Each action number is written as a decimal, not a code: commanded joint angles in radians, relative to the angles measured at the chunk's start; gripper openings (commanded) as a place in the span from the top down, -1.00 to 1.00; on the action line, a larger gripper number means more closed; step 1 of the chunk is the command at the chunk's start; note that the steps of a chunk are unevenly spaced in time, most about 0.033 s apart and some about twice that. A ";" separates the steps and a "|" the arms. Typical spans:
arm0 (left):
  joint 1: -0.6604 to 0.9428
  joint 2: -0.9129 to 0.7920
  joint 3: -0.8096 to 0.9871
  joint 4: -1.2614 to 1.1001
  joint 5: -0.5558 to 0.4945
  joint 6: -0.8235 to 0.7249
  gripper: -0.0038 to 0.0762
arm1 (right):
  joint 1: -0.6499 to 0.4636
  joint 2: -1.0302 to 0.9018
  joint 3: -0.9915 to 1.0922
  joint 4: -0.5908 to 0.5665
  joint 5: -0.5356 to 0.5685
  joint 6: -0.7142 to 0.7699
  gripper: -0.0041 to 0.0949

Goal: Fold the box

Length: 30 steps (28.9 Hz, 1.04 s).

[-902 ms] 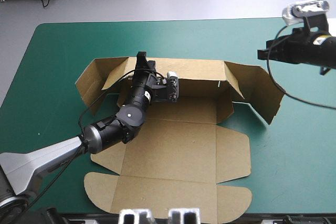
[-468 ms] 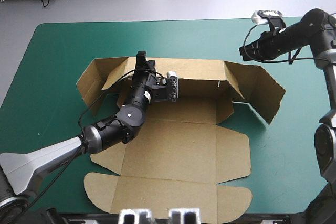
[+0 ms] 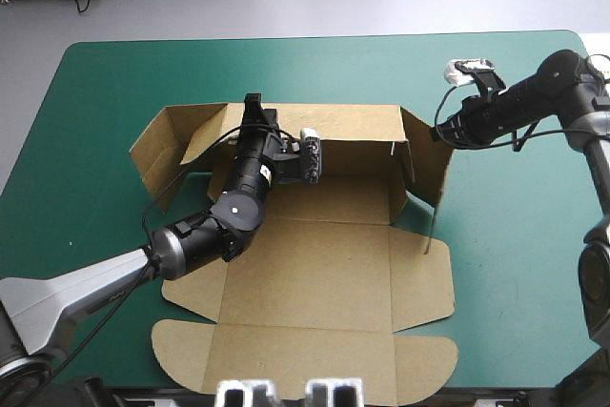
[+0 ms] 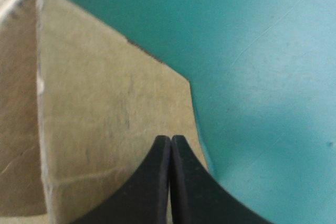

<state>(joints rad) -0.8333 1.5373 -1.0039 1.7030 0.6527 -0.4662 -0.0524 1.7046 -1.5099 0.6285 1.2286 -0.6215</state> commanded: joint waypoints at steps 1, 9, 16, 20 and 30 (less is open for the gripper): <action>-0.004 -0.044 -0.027 0.065 0.054 -0.017 0.93 | 0.000 -0.099 0.051 0.064 0.026 -0.068 0.96; -0.004 -0.044 -0.027 0.062 0.054 -0.024 0.93 | 0.000 -0.195 0.255 0.172 -0.168 -0.215 0.96; -0.004 -0.044 -0.027 0.062 0.054 -0.028 0.93 | 0.000 -0.216 0.523 0.538 -0.375 -0.658 0.96; -0.004 -0.044 -0.027 0.062 0.054 -0.028 0.93 | 0.000 -0.216 0.606 0.631 -0.362 -0.817 0.96; -0.004 -0.044 -0.027 0.062 0.054 -0.028 0.93 | 0.000 -0.260 0.615 0.499 -0.307 -0.793 0.22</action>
<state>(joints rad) -0.8333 1.5373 -1.0039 1.7021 0.6567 -0.4746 -0.0524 1.4997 -0.8746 1.1142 0.8760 -1.4023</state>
